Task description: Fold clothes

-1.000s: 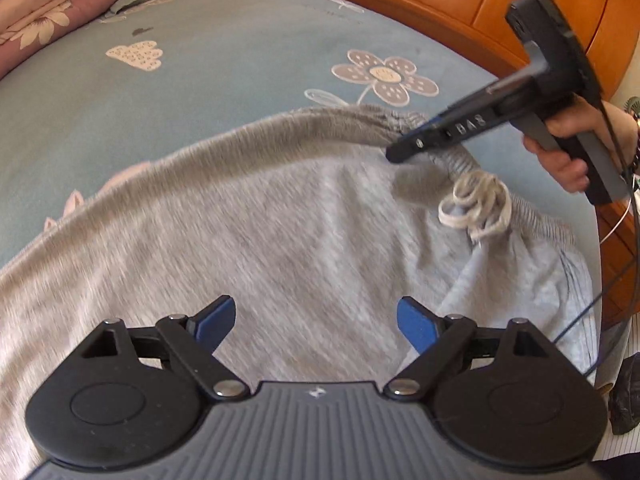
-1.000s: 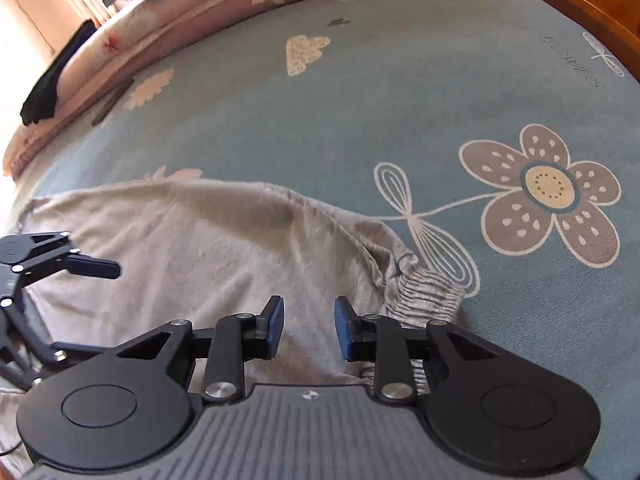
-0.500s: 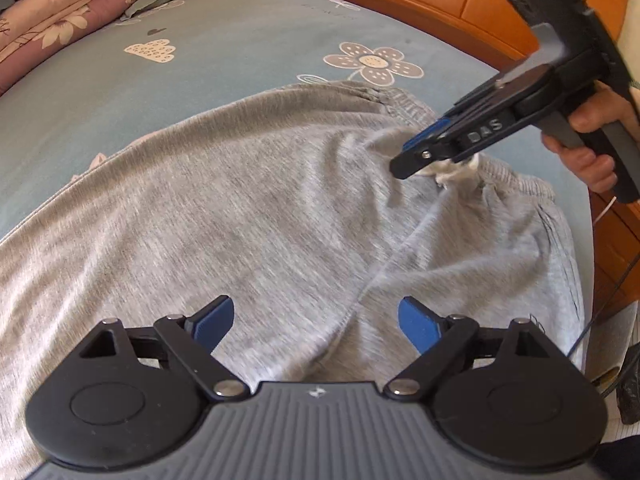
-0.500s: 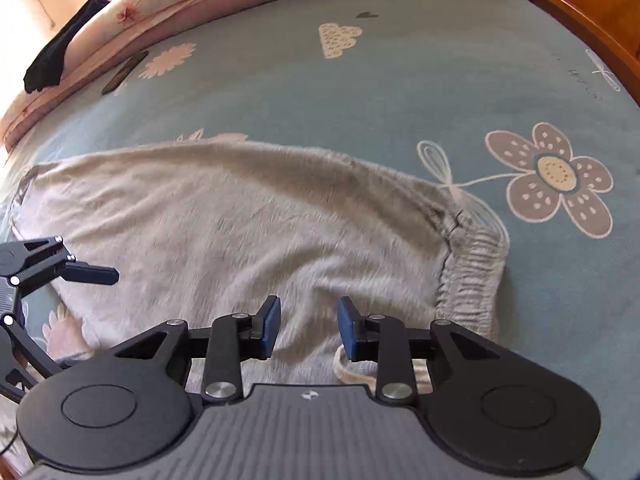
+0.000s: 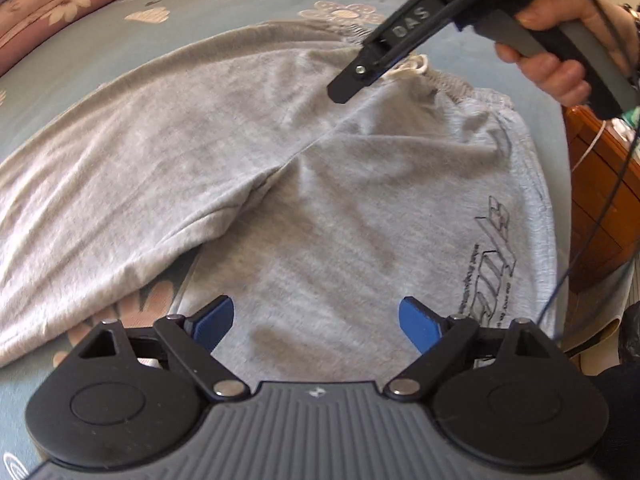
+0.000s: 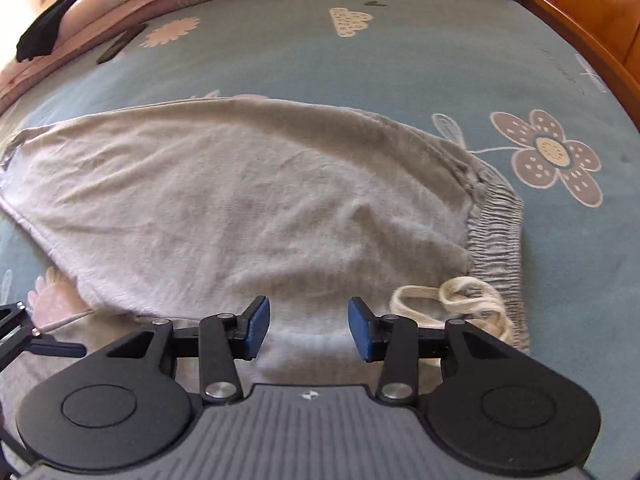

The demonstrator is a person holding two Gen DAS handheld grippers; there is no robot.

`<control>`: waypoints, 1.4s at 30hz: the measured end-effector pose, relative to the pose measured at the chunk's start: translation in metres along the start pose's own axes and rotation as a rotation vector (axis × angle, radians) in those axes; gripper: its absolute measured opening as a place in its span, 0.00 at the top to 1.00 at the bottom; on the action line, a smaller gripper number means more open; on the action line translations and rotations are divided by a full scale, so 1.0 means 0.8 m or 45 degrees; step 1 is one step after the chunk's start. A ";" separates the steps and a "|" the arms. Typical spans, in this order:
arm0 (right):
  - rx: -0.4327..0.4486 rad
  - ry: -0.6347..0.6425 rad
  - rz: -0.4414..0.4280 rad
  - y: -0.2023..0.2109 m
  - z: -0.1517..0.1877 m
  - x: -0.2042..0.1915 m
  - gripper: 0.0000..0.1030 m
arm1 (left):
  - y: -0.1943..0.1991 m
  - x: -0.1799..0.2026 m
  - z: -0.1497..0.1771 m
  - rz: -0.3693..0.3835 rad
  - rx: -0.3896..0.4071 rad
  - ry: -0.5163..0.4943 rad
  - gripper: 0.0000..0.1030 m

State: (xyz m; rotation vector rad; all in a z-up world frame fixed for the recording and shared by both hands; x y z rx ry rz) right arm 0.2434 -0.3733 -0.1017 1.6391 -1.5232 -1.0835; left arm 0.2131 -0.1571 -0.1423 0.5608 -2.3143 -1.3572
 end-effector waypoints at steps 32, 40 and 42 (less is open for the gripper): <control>-0.208 0.242 0.091 -0.082 0.035 -0.103 0.00 | 0.047 -0.243 -0.024 -0.418 0.195 0.314 0.04; -0.223 0.239 0.108 -0.085 0.033 -0.105 0.00 | 0.043 -0.296 0.017 -0.328 0.133 0.596 0.04; -0.226 0.235 0.113 -0.086 0.033 -0.105 0.00 | 0.048 -0.288 0.026 -0.306 0.098 0.565 0.04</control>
Point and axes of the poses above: each gripper's, at about its wrist camera, not at the fingertips, and y roughly against the way its jaws point, x to its right, z to its underside, the point moved 4 cm from there along -y, roughly the way its jaws point, and after that the axes turned 4 degrees about y, right-handed, at the moved point
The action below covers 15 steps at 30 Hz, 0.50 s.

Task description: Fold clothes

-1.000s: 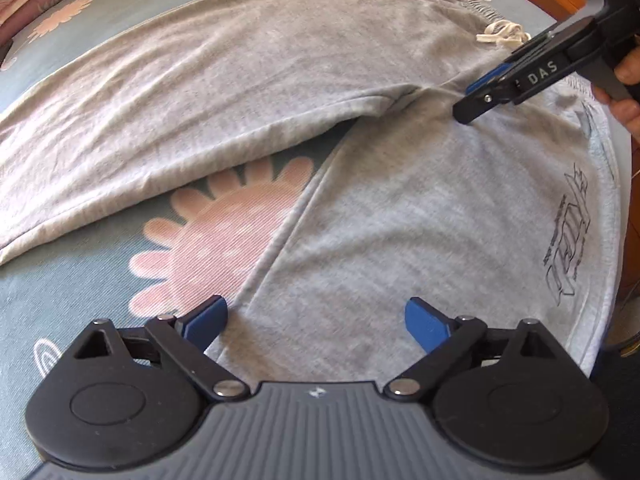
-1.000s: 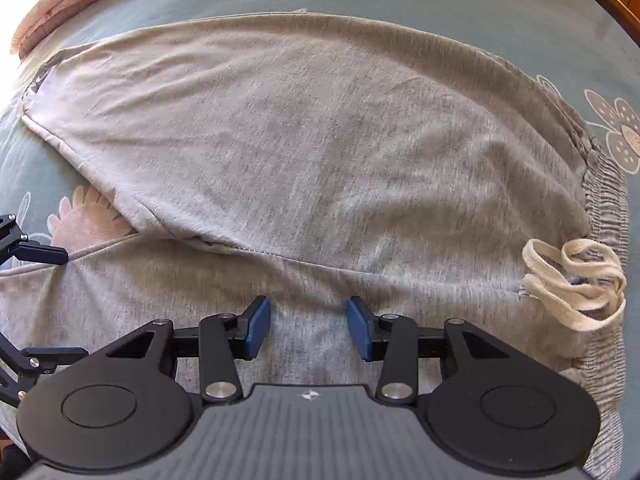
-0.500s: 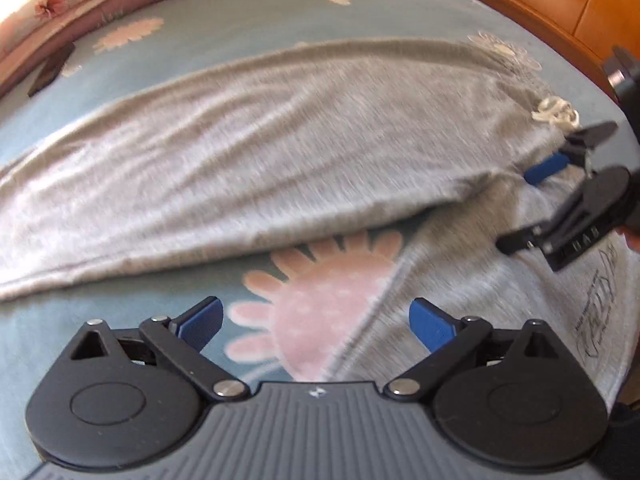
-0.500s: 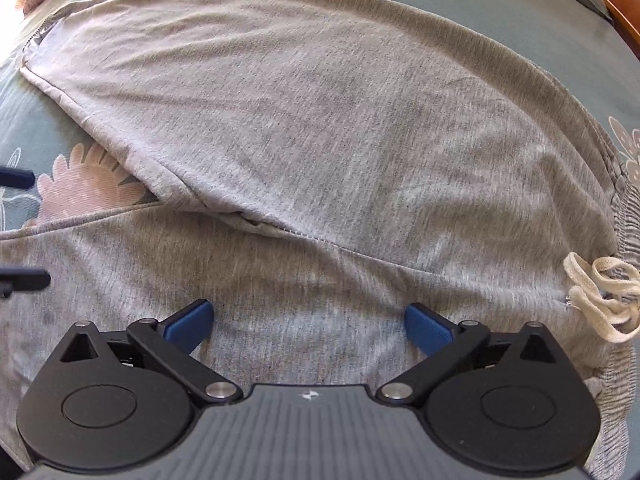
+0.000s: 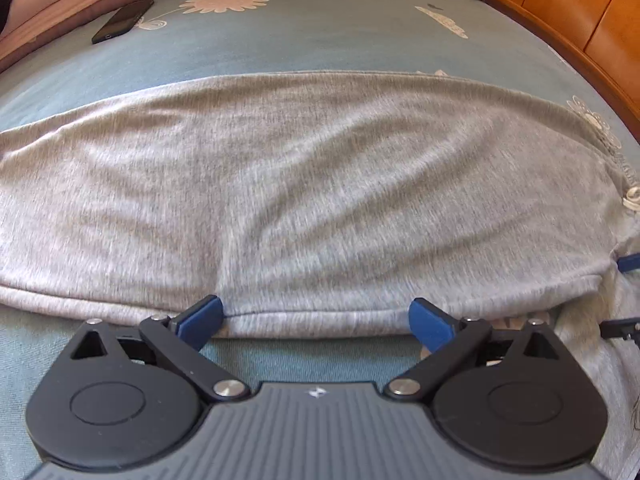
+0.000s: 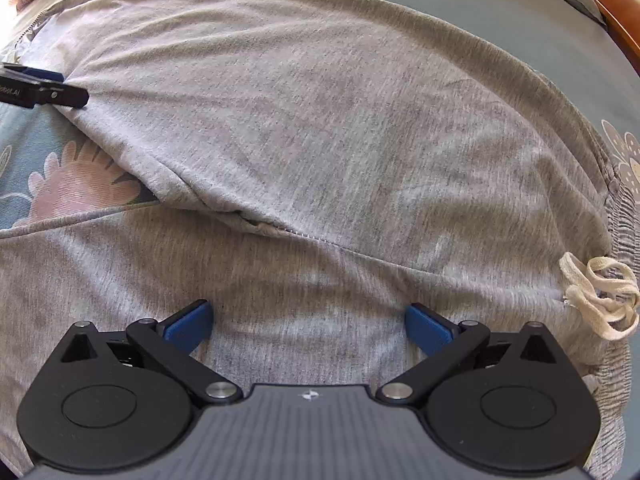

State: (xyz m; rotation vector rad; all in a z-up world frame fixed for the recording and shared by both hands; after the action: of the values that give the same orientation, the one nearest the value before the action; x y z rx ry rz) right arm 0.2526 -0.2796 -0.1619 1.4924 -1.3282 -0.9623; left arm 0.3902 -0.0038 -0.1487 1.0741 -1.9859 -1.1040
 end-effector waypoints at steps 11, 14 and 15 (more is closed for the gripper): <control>-0.019 -0.159 0.069 0.030 -0.021 0.008 0.00 | 0.029 -0.214 -0.079 -0.390 0.271 0.233 0.04; 0.025 -0.162 0.134 0.041 -0.042 0.005 0.00 | 0.018 -0.277 -0.077 -0.420 0.229 0.303 0.04; 0.046 -0.154 0.145 0.043 -0.052 0.002 0.00 | 0.012 -0.297 -0.074 -0.427 0.196 0.325 0.04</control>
State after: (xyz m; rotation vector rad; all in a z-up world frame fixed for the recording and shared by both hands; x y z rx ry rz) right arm 0.2819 -0.2774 -0.1164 1.3880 -1.5075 -0.9721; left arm 0.5481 0.1836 -0.1424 1.5894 -1.7499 -0.9308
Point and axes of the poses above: each gripper's, at about its wrist camera, not at the fingertips, and y roughly against the way its jaws point, x to its right, z to its underside, the point moved 4 cm from there along -y, roughly the way its jaws point, and after that the axes turned 4 degrees about y, right-handed, at the moved point
